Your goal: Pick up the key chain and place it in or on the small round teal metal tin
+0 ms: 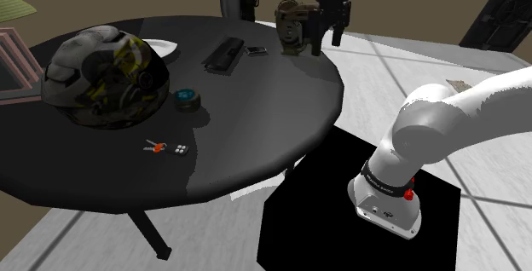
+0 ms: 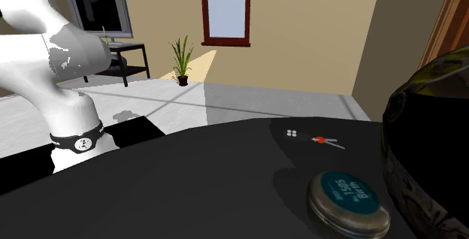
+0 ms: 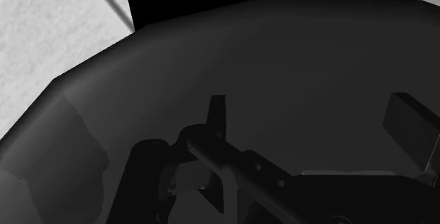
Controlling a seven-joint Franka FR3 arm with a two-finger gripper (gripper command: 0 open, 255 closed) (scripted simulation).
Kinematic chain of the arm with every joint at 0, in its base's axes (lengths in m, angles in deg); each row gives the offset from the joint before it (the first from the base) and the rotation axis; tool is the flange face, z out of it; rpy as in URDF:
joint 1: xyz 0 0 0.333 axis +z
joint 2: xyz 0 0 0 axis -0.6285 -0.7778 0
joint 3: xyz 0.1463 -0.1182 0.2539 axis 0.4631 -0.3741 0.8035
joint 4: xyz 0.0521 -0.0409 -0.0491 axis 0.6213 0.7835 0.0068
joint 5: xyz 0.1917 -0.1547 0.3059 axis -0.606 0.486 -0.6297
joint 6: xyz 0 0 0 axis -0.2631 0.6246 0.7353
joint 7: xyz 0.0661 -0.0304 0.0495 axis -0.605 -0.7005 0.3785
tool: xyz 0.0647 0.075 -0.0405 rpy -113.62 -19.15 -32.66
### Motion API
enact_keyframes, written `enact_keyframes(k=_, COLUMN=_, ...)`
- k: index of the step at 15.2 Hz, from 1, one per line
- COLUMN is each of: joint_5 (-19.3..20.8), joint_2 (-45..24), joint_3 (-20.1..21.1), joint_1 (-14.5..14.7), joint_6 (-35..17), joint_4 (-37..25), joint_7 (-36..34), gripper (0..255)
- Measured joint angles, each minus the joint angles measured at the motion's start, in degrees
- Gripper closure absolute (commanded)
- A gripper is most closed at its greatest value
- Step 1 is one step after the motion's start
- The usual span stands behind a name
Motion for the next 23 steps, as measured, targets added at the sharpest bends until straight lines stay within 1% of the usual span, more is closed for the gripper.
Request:
enact_keyframes(k=2, joint_5=-0.3, joint_2=-0.8, joint_3=0.4, joint_1=0.2, joint_6=-0.7, joint_4=-0.1, joint_7=-0.2, gripper=0)
enact_keyframes(k=10, joint_5=-3.7, joint_2=-10.9, joint_3=5.7, joint_1=3.3, joint_6=-11.2, joint_4=-0.5, joint_7=-3.0, gripper=0)
enact_keyframes(k=16, joint_5=-5.1, joint_2=-21.4, joint_3=10.4, joint_1=5.5, joint_6=-18.9, joint_4=-4.1, joint_7=-5.8, gripper=0)
enact_keyframes(k=18, joint_5=-4.9, joint_2=-25.5, joint_3=11.7, joint_1=6.0, joint_6=-20.6, joint_4=-6.7, joint_7=-6.7, gripper=0)
enact_keyframes(k=21, joint_5=-4.5, joint_2=-30.8, joint_3=13.9, joint_1=7.0, joint_6=-24.0, joint_4=-8.9, joint_7=-8.2, gripper=0)
enact_keyframes(k=23, joint_5=-3.8, joint_2=-34.5, joint_3=15.0, joint_1=7.5, joint_6=-25.1, joint_4=-11.7, joint_7=-9.1, gripper=0)
